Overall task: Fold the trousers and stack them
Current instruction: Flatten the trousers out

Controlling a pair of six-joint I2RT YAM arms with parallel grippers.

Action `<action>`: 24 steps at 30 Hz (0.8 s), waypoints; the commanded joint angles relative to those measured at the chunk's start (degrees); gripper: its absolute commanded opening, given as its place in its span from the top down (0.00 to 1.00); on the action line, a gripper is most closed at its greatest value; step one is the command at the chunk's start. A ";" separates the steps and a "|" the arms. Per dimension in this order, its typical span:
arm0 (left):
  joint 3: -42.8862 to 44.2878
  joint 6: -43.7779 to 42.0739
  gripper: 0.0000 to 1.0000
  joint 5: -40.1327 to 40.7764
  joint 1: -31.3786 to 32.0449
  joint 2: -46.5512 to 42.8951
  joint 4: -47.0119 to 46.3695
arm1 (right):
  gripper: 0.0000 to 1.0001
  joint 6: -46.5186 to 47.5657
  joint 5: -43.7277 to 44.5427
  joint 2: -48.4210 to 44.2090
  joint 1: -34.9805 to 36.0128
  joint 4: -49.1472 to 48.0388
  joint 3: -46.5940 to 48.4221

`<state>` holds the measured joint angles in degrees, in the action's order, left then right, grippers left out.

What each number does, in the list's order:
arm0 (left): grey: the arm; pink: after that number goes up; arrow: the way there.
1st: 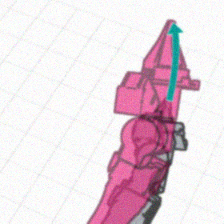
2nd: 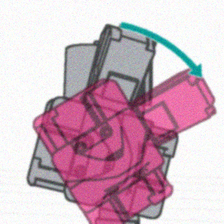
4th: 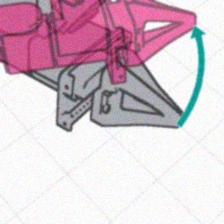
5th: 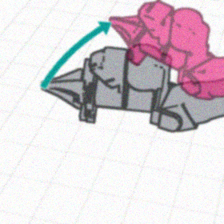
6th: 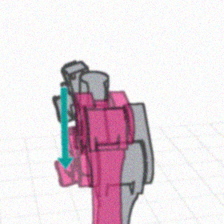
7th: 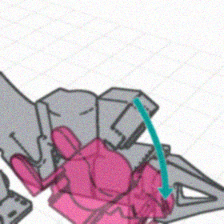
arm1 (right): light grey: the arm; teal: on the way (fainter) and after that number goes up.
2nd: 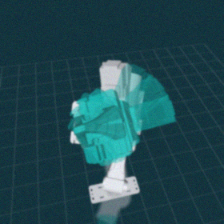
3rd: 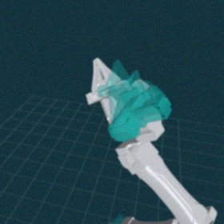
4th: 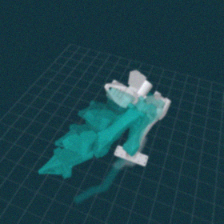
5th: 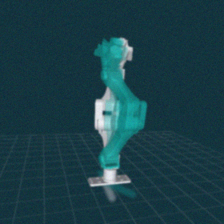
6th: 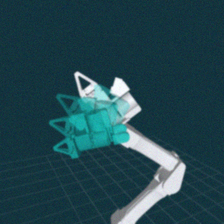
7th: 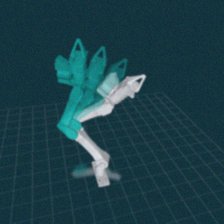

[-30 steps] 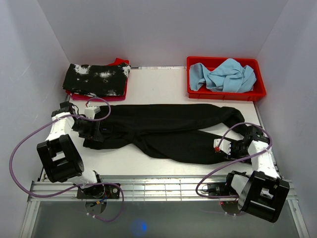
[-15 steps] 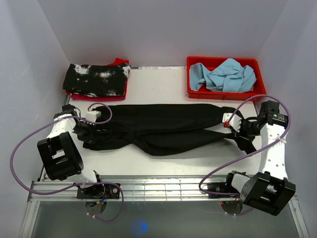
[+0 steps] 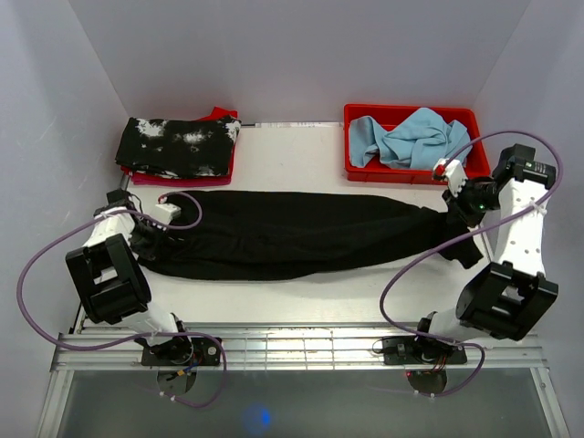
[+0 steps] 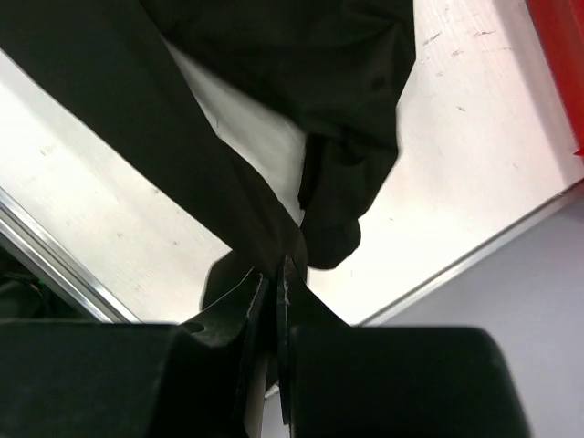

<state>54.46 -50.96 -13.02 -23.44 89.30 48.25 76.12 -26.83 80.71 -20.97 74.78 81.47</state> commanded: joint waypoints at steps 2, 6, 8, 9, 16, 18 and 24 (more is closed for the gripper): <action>7.06 -5.03 1.00 -4.38 -0.73 0.43 -0.62 | 0.92 -10.54 -3.75 7.87 -0.56 0.28 6.41; 11.98 -4.15 1.00 -9.56 -0.73 2.10 2.02 | 0.92 -13.97 -1.30 16.47 -0.47 -1.30 4.93; 15.23 -2.83 0.96 -13.24 -0.73 2.90 4.73 | 0.92 -16.96 0.36 18.78 -0.47 -3.67 3.09; 16.02 -2.22 0.78 -14.39 -0.73 2.90 5.44 | 0.92 -18.01 0.81 20.09 -0.39 -4.72 2.30; 17.18 -5.80 0.55 -22.14 -0.73 -4.11 11.86 | 0.92 -21.97 4.93 20.28 0.84 -11.32 -3.24; 14.99 -9.76 0.55 -23.28 -0.73 -6.06 13.97 | 0.92 -23.29 6.08 20.72 1.02 -12.82 -4.65; 5.16 -17.42 0.54 -24.16 3.48 -11.41 15.83 | 0.92 -27.25 7.14 22.82 1.37 -14.14 -4.83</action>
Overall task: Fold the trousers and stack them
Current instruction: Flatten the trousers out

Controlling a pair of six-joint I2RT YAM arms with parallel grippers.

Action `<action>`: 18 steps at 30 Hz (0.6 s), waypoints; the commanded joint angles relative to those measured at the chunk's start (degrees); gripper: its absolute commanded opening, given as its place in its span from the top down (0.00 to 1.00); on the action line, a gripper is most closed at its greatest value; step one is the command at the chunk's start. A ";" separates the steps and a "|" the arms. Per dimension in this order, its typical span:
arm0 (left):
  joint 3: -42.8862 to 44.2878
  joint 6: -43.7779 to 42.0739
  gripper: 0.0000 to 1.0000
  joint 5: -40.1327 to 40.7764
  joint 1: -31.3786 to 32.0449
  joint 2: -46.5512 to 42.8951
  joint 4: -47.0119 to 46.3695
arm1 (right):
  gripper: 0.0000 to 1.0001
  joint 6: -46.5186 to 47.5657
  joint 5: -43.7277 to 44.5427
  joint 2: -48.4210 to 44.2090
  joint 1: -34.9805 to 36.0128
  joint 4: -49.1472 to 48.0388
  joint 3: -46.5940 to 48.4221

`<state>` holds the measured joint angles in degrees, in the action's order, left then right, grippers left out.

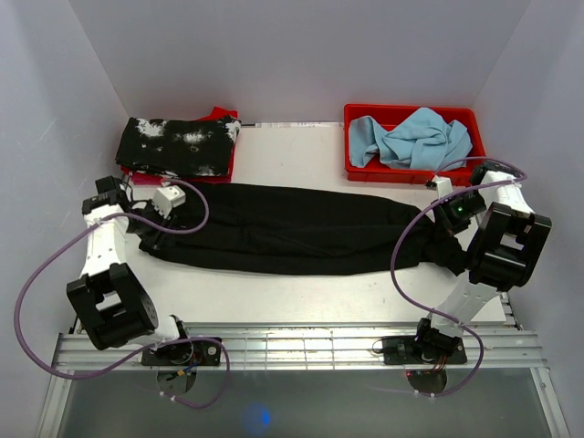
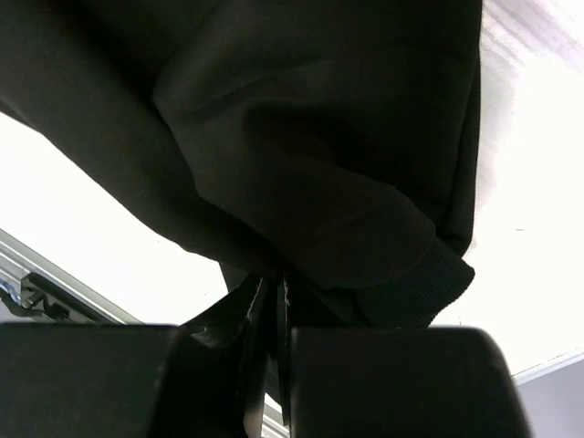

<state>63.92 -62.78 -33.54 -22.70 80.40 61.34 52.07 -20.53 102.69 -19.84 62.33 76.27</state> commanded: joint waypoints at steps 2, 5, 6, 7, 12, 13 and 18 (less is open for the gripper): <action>-7.30 -3.67 0.53 -1.63 7.21 -3.49 -2.50 | 0.92 -3.64 0.41 1.10 0.41 -1.07 0.90; -12.76 -1.55 0.53 1.72 12.31 -4.73 -8.93 | 0.92 -2.95 0.49 0.67 0.59 0.60 1.42; -13.64 -1.46 0.53 2.25 13.28 -4.64 -9.74 | 0.92 -2.60 0.76 -0.03 0.59 0.95 1.43; -14.78 -1.20 0.53 2.69 14.77 -4.12 -10.36 | 0.92 -1.55 1.19 -0.39 0.59 1.91 1.43; -16.37 -1.99 0.54 2.78 17.68 -2.80 -12.56 | 0.92 1.89 4.00 -3.63 0.59 4.38 0.46; -16.81 -1.99 0.55 3.21 18.65 -2.45 -13.26 | 0.92 2.33 4.45 -3.99 0.59 4.56 0.02; -19.18 -5.05 0.79 6.72 21.73 -0.86 -14.50 | 0.92 3.65 6.03 -5.31 0.59 6.31 -0.60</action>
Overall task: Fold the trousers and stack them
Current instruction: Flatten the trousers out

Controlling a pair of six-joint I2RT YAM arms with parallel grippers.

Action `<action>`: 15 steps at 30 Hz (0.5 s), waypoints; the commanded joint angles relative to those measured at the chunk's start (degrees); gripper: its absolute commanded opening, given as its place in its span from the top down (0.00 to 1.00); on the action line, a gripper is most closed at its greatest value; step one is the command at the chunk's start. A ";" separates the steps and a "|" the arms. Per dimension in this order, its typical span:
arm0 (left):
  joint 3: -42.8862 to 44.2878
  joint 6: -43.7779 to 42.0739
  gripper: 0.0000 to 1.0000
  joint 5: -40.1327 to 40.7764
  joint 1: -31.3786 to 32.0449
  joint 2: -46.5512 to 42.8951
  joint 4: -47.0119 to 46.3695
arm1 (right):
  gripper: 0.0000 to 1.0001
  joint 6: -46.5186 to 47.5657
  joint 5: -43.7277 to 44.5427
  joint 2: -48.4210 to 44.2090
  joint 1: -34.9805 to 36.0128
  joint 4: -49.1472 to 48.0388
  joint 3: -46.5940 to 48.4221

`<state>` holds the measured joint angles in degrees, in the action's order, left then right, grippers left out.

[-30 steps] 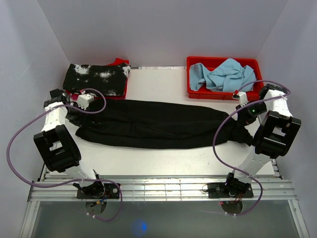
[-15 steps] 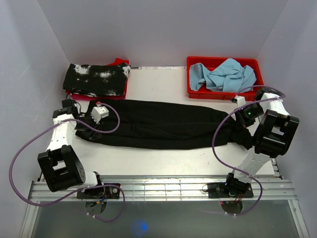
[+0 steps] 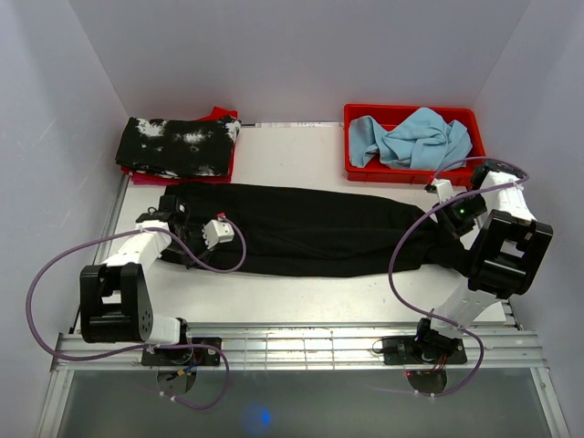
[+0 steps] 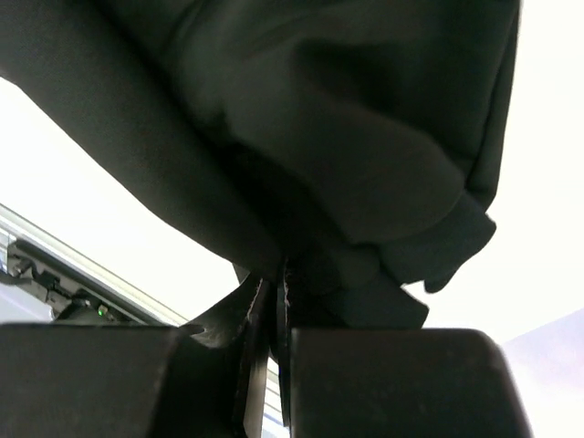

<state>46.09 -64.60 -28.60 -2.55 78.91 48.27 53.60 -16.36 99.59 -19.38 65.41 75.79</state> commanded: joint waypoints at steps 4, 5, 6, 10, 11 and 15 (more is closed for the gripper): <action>0.31 -7.55 1.00 1.80 3.78 0.54 4.27 | 0.92 3.26 2.56 -2.38 0.13 5.78 1.29; 1.10 -8.17 1.00 1.36 3.86 0.45 8.29 | 0.92 3.78 3.17 -2.47 0.13 6.48 1.38; 3.20 -9.57 1.00 0.74 3.86 0.02 10.94 | 0.92 4.22 4.22 -2.65 0.22 7.10 1.29; 7.95 -14.05 1.00 -2.16 3.34 -3.14 23.60 | 0.92 8.52 12.03 -4.75 0.22 8.69 -2.12; 8.40 -14.93 1.00 -2.34 3.16 -3.94 26.32 | 0.92 10.62 15.36 -5.54 0.13 7.90 -4.92; 7.18 -16.53 1.00 -1.37 3.16 -7.28 25.74 | 0.92 12.31 18.91 -7.13 0.22 7.10 -9.60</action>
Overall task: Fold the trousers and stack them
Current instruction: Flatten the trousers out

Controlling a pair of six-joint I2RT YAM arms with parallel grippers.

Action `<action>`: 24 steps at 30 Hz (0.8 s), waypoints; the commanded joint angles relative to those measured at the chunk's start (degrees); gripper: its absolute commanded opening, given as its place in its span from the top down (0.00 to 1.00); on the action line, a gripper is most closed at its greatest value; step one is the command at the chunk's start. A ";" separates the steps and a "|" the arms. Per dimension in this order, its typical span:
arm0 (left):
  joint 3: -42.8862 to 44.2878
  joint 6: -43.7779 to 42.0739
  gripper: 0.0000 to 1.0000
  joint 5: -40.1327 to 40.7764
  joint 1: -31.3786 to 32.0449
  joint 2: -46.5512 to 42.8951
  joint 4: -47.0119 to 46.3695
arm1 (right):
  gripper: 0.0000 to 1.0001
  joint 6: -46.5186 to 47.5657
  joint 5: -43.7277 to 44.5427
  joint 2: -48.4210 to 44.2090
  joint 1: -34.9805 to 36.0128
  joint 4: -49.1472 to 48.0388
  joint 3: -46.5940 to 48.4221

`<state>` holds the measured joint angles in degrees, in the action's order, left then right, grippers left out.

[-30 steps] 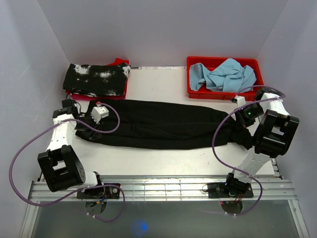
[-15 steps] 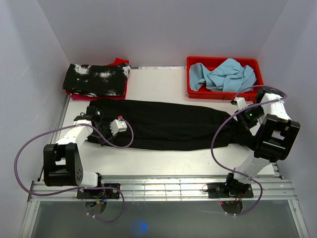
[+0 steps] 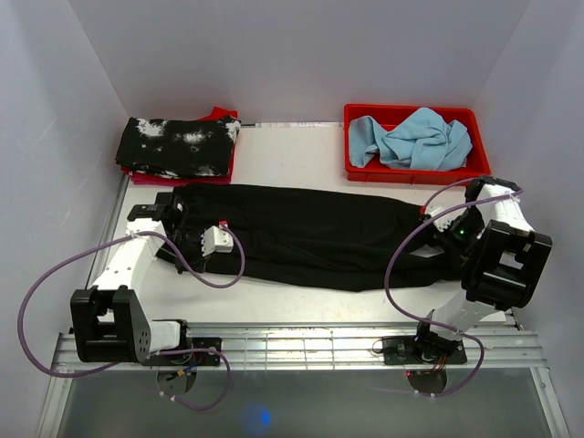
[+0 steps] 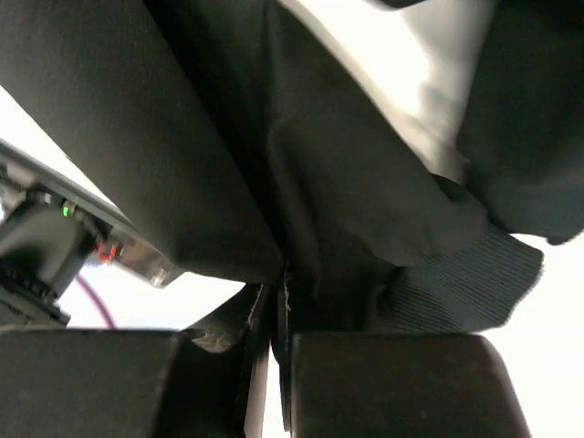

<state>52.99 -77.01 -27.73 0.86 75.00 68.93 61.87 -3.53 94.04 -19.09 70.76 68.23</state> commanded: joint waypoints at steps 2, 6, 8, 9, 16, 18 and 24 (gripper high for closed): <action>-1.39 -1.41 0.86 -3.90 -0.25 -5.55 -0.68 | 0.92 2.48 4.16 -0.62 0.11 2.71 -1.70; -4.73 3.16 0.55 -5.32 0.80 -6.89 -10.72 | 0.91 -0.86 -0.33 4.03 0.37 3.94 1.11; -4.74 3.71 0.52 -5.15 2.47 -4.10 -12.14 | 0.91 -1.83 -1.30 5.62 0.55 4.03 2.34; -3.78 3.97 0.52 -5.49 2.74 -2.86 -12.15 | 0.91 -2.36 -1.57 7.02 0.55 4.12 3.48; -3.50 1.09 0.52 -4.63 7.12 2.95 -13.64 | 0.91 -5.70 -3.76 10.46 1.07 4.21 6.22; -4.03 0.38 0.53 -3.66 8.27 3.92 -13.91 | 0.91 -5.97 -3.59 10.64 1.34 4.12 6.13; -7.46 -2.26 0.65 1.35 10.30 6.56 -16.01 | 0.90 -6.67 -2.27 10.55 1.78 4.21 4.73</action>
<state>47.20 -76.29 -28.42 10.70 81.25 54.24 56.07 -5.06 104.64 -17.74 73.17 72.64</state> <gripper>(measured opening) 0.390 0.101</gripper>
